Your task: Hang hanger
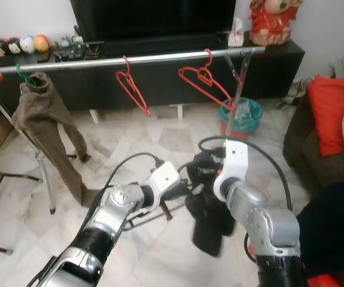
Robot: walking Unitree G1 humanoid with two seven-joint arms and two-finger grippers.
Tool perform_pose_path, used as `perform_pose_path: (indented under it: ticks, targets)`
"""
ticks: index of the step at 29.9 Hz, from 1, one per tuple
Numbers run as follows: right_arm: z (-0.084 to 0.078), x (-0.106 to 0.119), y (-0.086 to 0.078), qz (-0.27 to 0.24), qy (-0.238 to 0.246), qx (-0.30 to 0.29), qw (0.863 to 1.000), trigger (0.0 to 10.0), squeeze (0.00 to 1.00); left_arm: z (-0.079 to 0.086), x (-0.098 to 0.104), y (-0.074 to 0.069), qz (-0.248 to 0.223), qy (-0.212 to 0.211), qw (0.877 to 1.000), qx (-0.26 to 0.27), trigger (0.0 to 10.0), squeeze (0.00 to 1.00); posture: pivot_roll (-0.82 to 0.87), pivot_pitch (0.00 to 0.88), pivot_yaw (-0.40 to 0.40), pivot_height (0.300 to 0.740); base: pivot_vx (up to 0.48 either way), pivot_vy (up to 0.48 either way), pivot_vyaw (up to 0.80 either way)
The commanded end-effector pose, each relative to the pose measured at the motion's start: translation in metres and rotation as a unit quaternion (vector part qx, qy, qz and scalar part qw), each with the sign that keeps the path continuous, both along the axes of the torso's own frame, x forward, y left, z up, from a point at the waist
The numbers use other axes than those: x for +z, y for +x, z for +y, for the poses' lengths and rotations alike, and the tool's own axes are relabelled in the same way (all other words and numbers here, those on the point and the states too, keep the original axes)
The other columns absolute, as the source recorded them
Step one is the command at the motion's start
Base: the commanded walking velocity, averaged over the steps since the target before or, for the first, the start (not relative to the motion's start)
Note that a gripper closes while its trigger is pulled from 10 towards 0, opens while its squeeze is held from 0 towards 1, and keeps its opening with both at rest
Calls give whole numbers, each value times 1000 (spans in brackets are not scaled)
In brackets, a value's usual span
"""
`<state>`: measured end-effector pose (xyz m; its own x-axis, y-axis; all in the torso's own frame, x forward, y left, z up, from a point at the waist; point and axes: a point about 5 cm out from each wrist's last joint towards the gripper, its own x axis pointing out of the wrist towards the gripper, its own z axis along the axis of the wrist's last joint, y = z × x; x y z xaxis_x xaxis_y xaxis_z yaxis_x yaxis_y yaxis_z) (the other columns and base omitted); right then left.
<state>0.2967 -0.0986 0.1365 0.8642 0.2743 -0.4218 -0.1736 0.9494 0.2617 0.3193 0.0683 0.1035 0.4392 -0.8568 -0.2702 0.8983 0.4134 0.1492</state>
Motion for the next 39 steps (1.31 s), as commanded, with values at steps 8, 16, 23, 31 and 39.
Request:
perform_pose_path:
  ticks: [8,16,23,31,39]
  targets:
    - [-43,-7,4,-16,-58,-110,992,10000,0,4,22,6,-23,-44,999,16,10000,0,-49,31,74,740,0,0,0]
    - [-90,-22,10,-2,-106,-194,975,10000,0,14,12,-4,4,12,999,-37,10000,0,-43,29,78,740,0,0,0]
    - [-98,-28,16,7,-120,-189,975,10000,0,24,-1,-7,8,90,995,-50,10000,0,-39,29,82,740,0,0,0]
    - [-73,-28,21,1,-94,-122,988,10000,0,20,-3,-9,8,83,995,-52,10000,0,-40,30,88,740,0,0,0]
    - [-63,-18,26,-17,-76,-108,991,10000,0,16,1,-14,22,64,994,-85,10000,0,-40,28,88,740,0,0,0]
